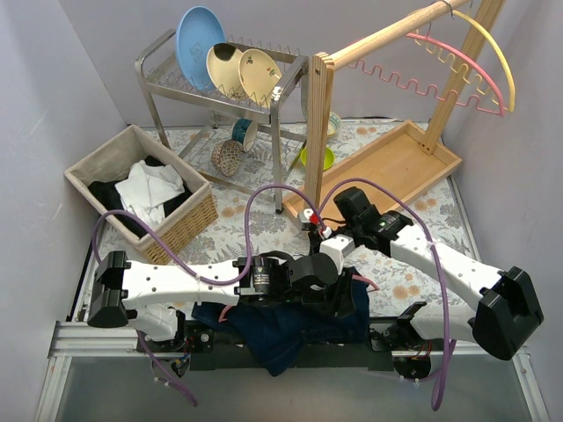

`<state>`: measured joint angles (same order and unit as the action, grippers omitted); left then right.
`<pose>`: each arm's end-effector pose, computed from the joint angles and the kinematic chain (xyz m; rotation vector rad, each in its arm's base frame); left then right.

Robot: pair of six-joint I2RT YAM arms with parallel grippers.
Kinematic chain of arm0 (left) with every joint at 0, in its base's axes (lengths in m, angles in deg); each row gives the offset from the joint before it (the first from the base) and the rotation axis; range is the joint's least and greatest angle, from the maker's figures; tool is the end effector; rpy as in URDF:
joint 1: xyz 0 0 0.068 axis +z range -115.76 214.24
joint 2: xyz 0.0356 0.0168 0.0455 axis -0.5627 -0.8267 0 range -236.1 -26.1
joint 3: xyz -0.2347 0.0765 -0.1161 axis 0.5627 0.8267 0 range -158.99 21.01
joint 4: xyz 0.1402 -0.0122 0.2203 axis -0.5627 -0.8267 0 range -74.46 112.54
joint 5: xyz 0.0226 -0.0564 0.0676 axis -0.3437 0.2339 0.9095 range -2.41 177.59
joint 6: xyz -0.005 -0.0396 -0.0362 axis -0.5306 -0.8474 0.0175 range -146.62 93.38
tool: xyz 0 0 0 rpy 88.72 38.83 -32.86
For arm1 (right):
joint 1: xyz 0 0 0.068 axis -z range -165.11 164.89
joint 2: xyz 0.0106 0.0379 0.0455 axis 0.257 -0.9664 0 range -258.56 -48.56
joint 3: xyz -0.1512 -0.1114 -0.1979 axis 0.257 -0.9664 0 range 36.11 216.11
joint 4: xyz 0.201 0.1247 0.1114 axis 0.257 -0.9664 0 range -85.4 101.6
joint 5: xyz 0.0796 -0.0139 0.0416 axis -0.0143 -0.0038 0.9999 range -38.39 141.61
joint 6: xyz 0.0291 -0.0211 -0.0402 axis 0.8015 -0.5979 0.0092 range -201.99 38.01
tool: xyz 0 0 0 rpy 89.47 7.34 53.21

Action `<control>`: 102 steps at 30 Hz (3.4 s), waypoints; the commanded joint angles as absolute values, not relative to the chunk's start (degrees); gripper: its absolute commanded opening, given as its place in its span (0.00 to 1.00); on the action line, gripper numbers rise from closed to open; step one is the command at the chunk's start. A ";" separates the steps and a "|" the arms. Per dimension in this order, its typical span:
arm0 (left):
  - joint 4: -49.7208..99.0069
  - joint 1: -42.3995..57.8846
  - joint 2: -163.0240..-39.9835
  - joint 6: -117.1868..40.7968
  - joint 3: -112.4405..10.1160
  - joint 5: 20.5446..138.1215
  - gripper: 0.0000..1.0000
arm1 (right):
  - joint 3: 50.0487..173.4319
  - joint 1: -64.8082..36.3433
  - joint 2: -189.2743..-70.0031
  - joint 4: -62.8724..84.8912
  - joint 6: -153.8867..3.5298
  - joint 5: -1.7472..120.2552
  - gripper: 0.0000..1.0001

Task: Place the skirt on the hanger
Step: Place skirt on hanger

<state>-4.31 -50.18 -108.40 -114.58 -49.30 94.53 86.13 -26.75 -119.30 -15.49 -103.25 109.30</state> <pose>0.0355 -0.3199 0.3144 -0.1610 2.6842 -1.2732 0.1636 0.1858 0.2633 -1.5800 1.6684 1.3718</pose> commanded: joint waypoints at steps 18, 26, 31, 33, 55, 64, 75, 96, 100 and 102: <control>-7.78 -49.96 -82.09 -105.62 -42.81 97.44 0.69 | 106.15 -26.50 -106.13 -37.88 -114.97 92.32 0.01; 4.17 -62.07 -97.85 -100.11 -44.36 120.87 0.72 | 102.82 -24.75 -104.45 -27.16 -96.86 90.46 0.01; 10.05 -68.85 -110.02 -97.46 -50.00 135.39 0.75 | 103.78 -22.02 -106.21 -24.26 -87.98 93.71 0.01; 11.38 -69.55 -114.05 -99.20 -51.06 139.70 0.78 | 104.22 -21.93 -106.48 -23.47 -85.08 93.71 0.01; -46.58 -72.01 -144.76 -140.66 -83.79 161.78 0.06 | 106.33 -20.17 -106.92 -21.88 -80.49 94.86 0.01; 7.38 -72.72 -123.13 -104.47 -53.26 132.34 0.00 | 108.79 -20.26 -108.15 -21.88 -81.82 92.66 0.01; 6.64 -72.99 -123.84 -103.87 -51.59 118.18 0.00 | 109.49 -20.26 -107.36 -22.84 -86.29 90.64 0.01; -20.78 -71.75 -79.54 -88.76 -50.88 127.31 0.89 | 108.79 -18.24 -95.32 -45.85 -119.78 90.54 0.01; -22.46 -71.49 -76.20 -82.96 -51.33 124.17 0.98 | 110.02 -18.24 -97.77 -52.27 -128.11 96.59 0.01; -21.76 -71.40 -75.58 -80.85 -51.07 122.76 0.98 | 110.28 -18.24 -98.91 -53.87 -130.67 98.62 0.01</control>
<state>-17.10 -71.75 -76.25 -87.39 -50.74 124.46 106.43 -18.47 -97.20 -49.96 -120.78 90.31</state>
